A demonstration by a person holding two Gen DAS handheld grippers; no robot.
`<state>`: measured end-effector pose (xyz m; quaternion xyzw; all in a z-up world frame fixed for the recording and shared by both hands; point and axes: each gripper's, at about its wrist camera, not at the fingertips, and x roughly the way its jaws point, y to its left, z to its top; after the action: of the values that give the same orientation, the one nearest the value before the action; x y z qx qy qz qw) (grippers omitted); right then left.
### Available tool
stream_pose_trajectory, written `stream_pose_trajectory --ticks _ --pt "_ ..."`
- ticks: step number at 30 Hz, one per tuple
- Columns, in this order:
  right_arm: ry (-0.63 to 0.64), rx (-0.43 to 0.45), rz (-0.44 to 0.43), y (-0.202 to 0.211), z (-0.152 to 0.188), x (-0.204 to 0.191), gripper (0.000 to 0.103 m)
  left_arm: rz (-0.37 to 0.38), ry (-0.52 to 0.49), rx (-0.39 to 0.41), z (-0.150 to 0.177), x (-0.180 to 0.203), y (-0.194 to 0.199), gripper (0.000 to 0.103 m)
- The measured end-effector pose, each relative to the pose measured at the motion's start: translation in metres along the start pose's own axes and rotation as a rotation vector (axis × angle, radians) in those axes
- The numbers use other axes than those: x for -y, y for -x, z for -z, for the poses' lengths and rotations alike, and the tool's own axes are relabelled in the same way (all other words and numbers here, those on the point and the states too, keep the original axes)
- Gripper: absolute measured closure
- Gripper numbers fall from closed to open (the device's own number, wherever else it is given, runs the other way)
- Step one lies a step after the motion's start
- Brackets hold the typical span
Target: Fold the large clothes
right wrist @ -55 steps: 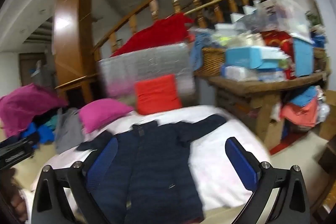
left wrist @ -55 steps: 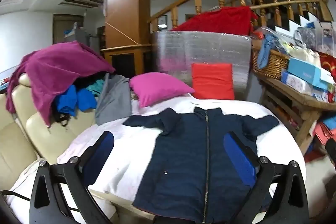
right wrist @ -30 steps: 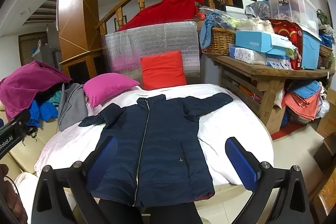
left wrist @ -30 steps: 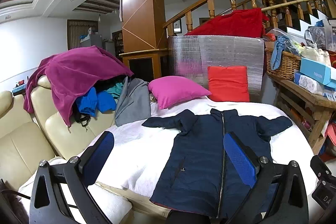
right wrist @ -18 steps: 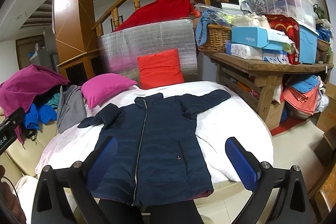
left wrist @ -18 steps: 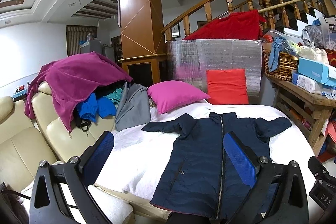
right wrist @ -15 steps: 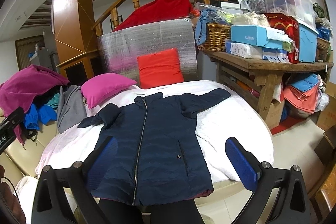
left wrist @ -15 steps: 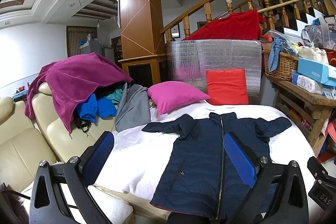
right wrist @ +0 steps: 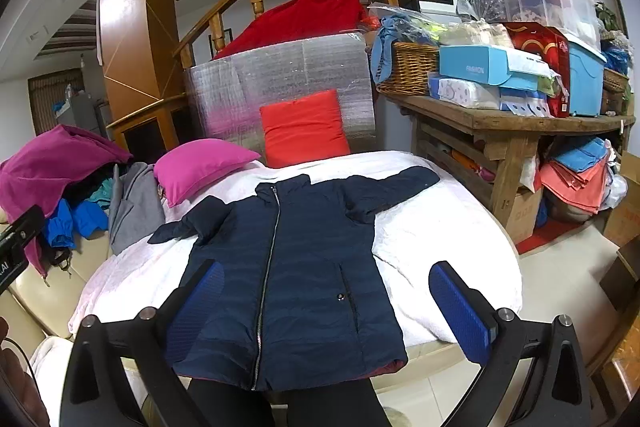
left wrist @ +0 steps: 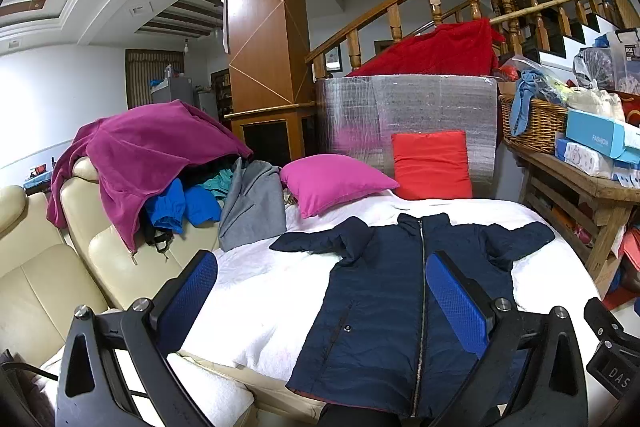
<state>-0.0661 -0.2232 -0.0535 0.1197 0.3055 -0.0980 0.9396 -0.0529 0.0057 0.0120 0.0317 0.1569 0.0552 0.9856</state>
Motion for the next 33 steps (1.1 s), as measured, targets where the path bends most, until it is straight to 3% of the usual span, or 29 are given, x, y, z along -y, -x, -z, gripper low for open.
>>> stream_pose_trajectory --ticks 33 --pt "0.001 -0.010 -0.005 -0.0020 -0.0012 -0.0005 0.000 0.001 -0.004 -0.008 -0.0027 0.0017 -0.0027 0.000"
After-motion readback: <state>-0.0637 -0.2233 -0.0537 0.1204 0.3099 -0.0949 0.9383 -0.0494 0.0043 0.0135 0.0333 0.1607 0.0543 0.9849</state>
